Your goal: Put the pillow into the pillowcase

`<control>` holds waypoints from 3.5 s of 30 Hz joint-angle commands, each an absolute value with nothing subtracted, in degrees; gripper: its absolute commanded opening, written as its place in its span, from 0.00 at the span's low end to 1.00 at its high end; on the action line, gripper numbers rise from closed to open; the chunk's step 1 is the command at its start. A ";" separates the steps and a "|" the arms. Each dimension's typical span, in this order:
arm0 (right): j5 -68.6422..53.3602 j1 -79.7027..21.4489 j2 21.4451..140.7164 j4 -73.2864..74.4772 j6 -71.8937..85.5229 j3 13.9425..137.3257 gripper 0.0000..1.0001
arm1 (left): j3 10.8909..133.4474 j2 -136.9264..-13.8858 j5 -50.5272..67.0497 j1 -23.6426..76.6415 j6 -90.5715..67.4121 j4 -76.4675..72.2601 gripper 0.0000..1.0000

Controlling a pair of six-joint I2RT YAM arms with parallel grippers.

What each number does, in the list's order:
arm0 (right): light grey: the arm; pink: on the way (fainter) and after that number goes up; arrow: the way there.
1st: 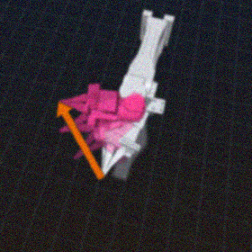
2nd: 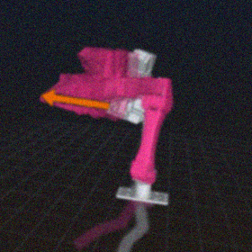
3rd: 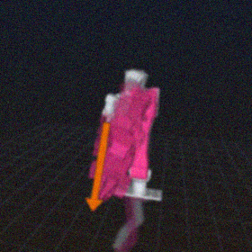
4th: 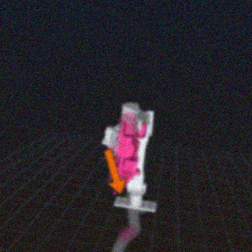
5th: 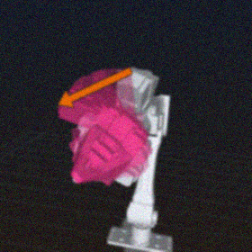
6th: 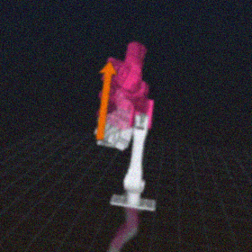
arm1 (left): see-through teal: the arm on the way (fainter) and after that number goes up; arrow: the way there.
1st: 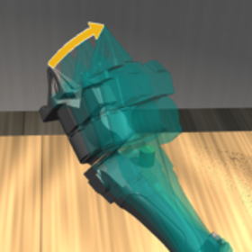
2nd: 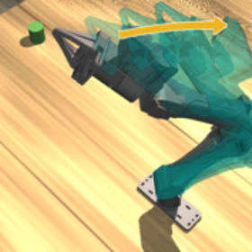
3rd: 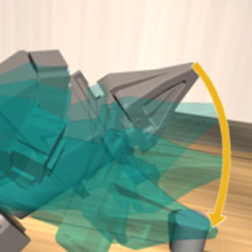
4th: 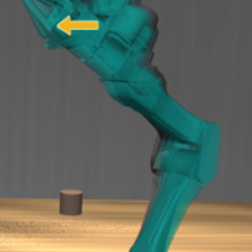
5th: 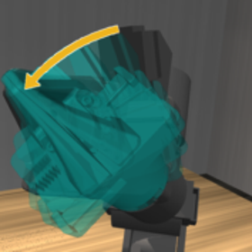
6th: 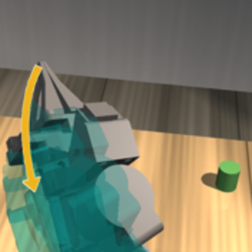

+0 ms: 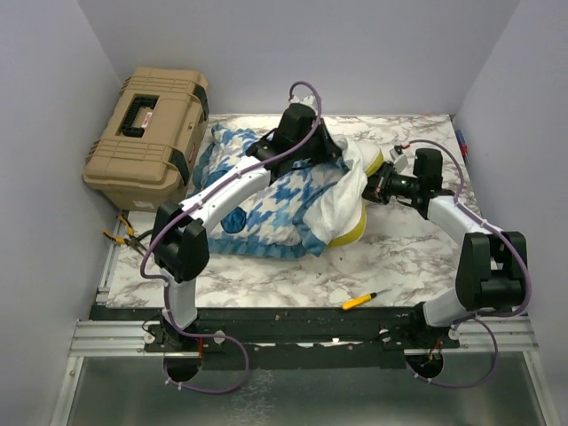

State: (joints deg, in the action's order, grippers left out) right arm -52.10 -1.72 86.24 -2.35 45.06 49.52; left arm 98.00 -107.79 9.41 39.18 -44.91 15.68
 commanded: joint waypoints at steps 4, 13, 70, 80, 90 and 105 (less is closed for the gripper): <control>-59.68 -4.15 88.58 -5.95 45.30 56.57 0.00 | 117.65 -114.08 17.41 47.29 -40.90 10.97 0.00; -61.22 -6.67 92.76 -31.45 64.63 51.84 0.00 | 132.22 -122.21 19.90 54.74 -44.18 10.99 0.00; -62.22 -6.90 96.31 -36.27 70.76 46.49 0.00 | 98.19 -99.19 -17.34 57.09 -26.89 48.38 0.75; -62.04 -6.94 95.93 -33.64 69.08 46.95 0.00 | 107.17 -108.01 -15.73 61.19 -25.40 47.68 0.00; -61.66 -7.68 95.40 -35.36 70.05 47.14 0.00 | 114.39 -104.91 -5.69 62.85 -28.33 39.17 0.00; -54.76 -24.21 101.24 -65.36 91.38 39.07 0.00 | 111.11 -106.04 1.59 61.18 -34.34 27.60 0.00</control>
State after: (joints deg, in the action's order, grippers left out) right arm -55.79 -17.08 99.20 -55.42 85.12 41.43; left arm 110.45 -108.09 -9.32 59.44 -30.02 47.03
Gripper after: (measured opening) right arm 0.035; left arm 0.015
